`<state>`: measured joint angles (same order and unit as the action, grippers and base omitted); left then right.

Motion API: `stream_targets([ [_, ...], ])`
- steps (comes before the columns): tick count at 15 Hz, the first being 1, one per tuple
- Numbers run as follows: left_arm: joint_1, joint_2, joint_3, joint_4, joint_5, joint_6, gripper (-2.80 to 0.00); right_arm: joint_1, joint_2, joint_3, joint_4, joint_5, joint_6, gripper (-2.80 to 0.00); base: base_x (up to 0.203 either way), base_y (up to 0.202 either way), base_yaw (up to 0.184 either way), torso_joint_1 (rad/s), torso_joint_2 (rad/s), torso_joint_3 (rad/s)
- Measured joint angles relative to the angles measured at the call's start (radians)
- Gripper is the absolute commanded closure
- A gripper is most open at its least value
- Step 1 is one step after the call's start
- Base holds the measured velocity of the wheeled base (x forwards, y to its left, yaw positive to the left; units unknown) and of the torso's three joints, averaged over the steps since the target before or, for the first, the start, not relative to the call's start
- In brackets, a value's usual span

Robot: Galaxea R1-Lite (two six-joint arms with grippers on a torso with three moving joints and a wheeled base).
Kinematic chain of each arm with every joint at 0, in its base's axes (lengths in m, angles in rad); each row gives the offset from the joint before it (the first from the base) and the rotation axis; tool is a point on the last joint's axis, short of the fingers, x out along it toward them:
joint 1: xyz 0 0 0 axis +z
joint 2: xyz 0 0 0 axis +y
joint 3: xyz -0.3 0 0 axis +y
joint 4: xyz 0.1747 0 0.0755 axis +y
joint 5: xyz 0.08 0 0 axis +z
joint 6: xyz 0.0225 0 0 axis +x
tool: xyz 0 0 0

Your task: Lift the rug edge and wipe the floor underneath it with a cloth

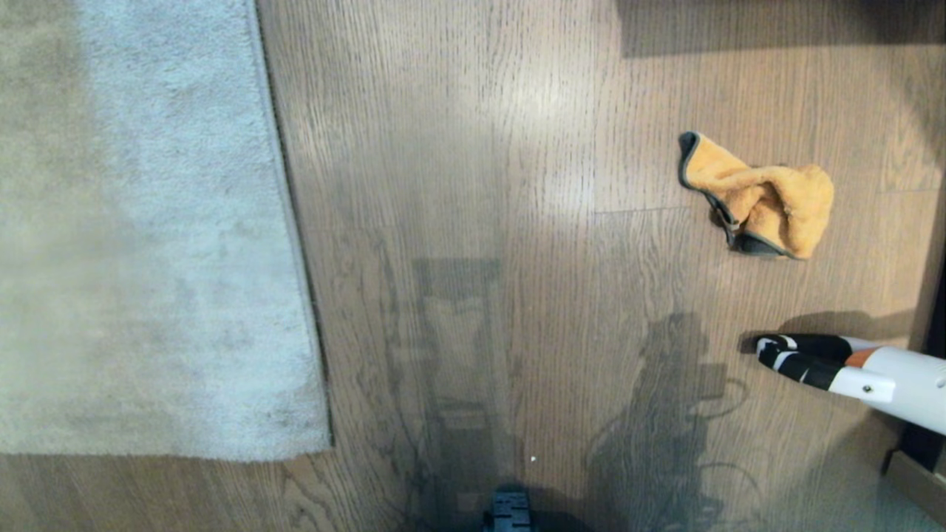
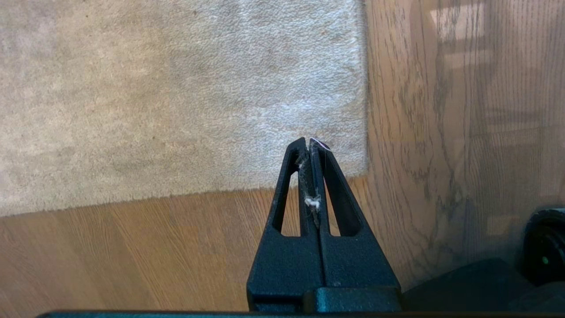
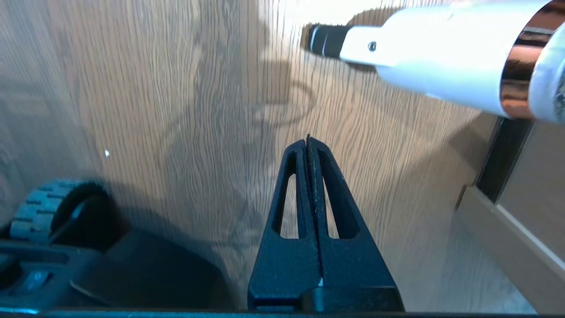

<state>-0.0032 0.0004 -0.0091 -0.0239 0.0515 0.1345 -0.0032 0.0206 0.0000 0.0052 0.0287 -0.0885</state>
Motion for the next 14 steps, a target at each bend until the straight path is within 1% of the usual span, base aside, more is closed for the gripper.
stream_targets([
  [14,0.000,0.000,0.000,0.000,0.000,0.000,0.00,0.000,-0.024,0.000,-0.001,0.000,0.002,0.00,0.000,0.000,0.000,0.000,0.00,0.000],
])
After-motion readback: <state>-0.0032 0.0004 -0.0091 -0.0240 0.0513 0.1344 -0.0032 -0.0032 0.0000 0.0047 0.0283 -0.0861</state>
